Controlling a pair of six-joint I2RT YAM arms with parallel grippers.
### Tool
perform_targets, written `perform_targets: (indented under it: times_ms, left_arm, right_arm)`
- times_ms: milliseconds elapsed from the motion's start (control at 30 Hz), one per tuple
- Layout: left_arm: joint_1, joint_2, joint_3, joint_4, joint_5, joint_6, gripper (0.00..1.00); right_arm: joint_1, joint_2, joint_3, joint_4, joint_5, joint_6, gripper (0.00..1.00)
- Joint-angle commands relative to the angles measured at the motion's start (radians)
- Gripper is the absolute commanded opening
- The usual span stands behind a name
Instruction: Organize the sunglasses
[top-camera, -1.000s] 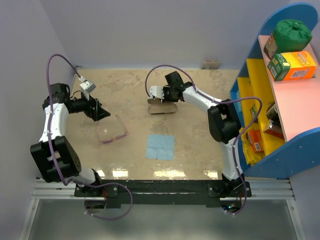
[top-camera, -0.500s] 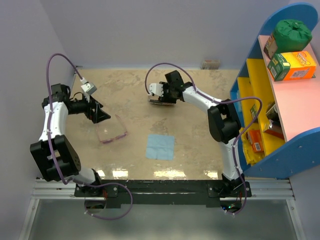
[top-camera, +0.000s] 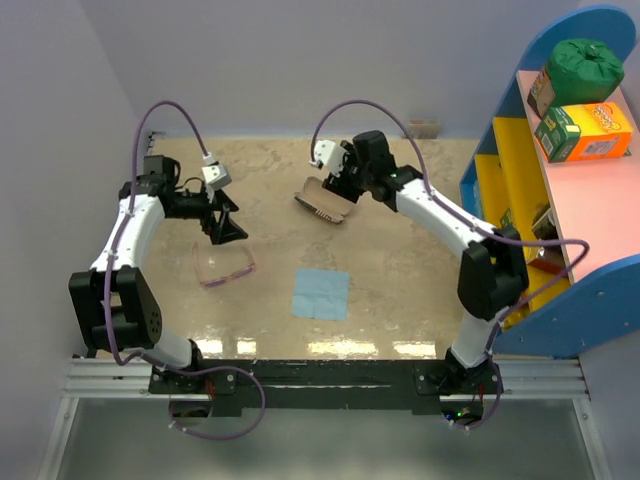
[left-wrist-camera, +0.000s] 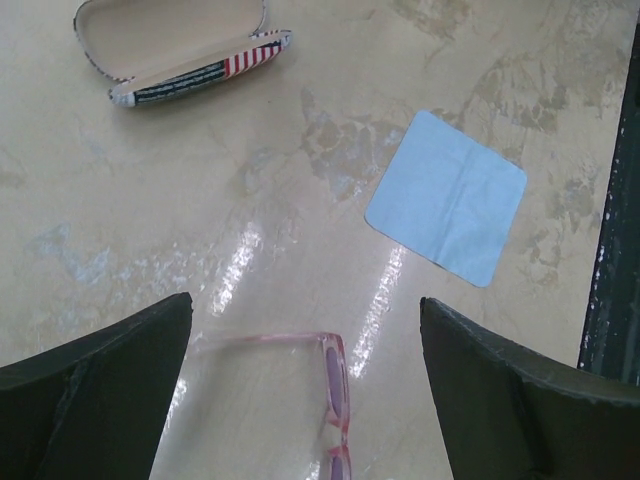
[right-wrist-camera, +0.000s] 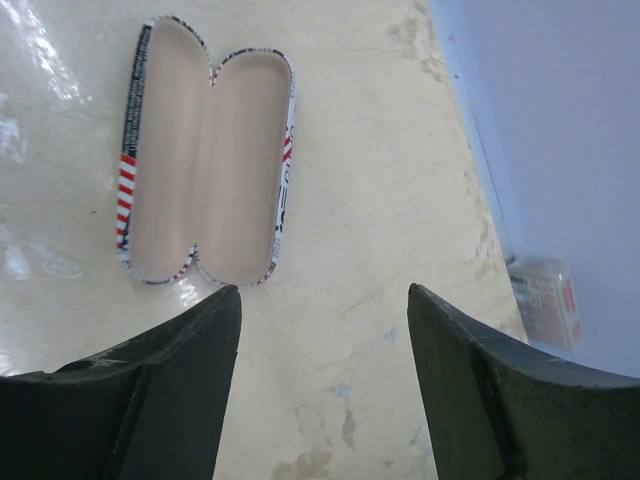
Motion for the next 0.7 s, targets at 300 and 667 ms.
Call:
perform_targets:
  times_ms: [300,667]
  left_arm:
    - [-0.052,0.010,-0.008,0.092,0.034,-0.012,1.00]
    - [-0.020,-0.067,-0.088,0.116,0.018,-0.039,1.00]
  right_arm:
    - [0.021,-0.028,-0.070,-0.011,-0.171,0.257,0.68]
    - [0.051,0.182,0.085,-0.064,-0.167,0.265,0.68]
